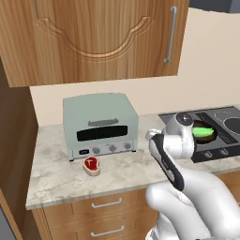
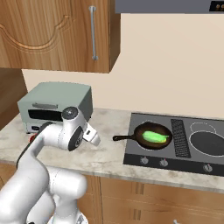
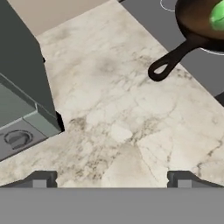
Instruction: Place both pans onto different burners. Then place the corn and the steak on different pans.
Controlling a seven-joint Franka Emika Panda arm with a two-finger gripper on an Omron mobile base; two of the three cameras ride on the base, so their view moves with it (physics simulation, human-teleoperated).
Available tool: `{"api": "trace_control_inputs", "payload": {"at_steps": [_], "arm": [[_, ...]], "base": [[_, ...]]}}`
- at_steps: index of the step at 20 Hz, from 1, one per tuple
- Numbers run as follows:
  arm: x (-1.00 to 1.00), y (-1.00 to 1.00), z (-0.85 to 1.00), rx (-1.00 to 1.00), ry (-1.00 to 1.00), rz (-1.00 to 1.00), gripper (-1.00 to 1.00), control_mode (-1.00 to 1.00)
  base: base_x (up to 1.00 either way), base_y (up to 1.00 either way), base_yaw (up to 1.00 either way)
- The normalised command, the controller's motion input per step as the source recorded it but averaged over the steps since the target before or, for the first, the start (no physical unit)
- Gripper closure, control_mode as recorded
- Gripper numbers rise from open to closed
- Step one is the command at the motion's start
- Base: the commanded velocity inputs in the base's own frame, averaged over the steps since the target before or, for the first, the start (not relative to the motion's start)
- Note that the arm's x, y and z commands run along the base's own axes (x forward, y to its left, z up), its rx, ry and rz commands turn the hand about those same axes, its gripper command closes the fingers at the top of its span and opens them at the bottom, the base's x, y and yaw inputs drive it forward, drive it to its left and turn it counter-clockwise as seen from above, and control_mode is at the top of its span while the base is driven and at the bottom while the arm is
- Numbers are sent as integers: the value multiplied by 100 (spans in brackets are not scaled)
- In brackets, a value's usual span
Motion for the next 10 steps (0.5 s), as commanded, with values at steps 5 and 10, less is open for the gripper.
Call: {"api": "trace_control_inputs", "payload": {"at_steps": [5, 10], "arm": [[0, 77, 6, 0, 1, 11, -100, -100], [0, 82, 2, 0, 3, 7, -100, -100]], "base": [[0, 0, 0], [0, 0, 0]]}}
